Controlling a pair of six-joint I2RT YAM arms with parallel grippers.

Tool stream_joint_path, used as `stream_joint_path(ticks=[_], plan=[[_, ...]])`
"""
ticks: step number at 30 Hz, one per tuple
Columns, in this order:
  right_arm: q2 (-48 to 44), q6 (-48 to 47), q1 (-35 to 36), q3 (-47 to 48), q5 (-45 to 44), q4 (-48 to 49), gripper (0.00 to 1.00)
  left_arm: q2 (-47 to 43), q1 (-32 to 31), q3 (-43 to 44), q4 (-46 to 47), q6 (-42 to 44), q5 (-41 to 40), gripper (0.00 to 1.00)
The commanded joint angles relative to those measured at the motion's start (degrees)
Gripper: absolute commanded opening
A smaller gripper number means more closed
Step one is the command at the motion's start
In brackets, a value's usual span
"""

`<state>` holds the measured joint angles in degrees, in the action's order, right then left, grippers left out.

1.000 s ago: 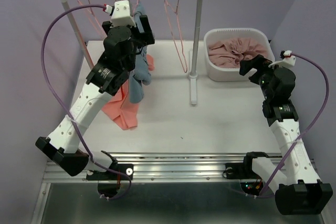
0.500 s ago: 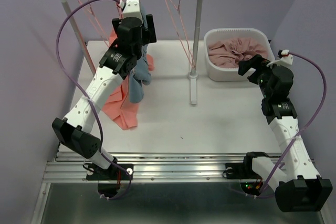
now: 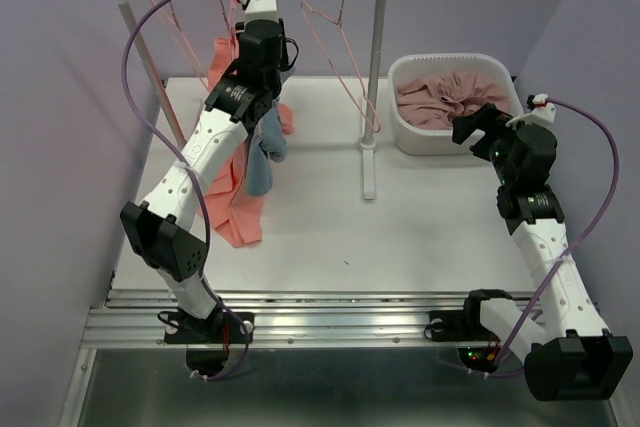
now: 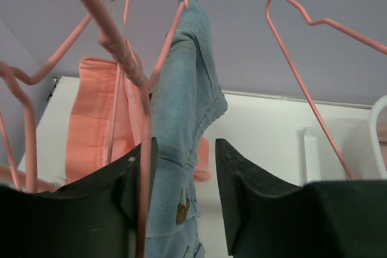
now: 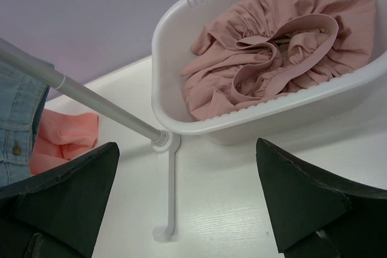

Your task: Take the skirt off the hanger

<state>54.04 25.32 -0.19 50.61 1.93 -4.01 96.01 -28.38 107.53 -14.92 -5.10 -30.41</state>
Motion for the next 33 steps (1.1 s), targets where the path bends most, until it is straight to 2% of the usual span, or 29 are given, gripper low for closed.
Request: stream_joint_path(ticks=[1,2,4,5,6,7,8,21,33], plan=[[-0.43,-0.1,0.27,-0.51,0.61,2.08,1.0,0.23,0.26,4.62,2.43,1.76,-0.36,0.45],[-0.34,-0.1,0.27,-0.51,0.7,2.08,1.0,0.58,0.26,4.97,2.52,1.76,0.09,0.37],[-0.25,-0.18,0.27,-0.6,0.7,2.08,1.0,1.02,0.26,5.67,3.05,1.76,0.18,0.31],[-0.25,-0.18,0.27,-0.51,0.7,2.08,1.0,1.11,0.26,5.85,3.31,1.94,0.01,0.23],[-0.25,-0.27,0.27,-0.51,0.7,2.08,1.0,1.2,0.26,6.03,3.58,2.29,-0.26,0.2],[-0.25,-0.27,0.27,-0.51,0.7,2.08,1.0,1.37,0.26,6.46,4.1,2.81,-0.87,0.07],[-0.25,-0.27,0.27,-0.51,0.79,2.08,1.0,1.46,0.17,6.82,4.11,2.99,-1.22,0.0],[0.01,-0.27,0.27,-0.43,1.93,2.25,1.0,-1.96,-0.18,9.63,8.23,4.84,-1.4,0.0],[-0.34,-0.36,0.27,-0.42,2.2,2.34,1.0,-4.95,-2.29,9.37,11.14,7.74,-4.92,0.0]])
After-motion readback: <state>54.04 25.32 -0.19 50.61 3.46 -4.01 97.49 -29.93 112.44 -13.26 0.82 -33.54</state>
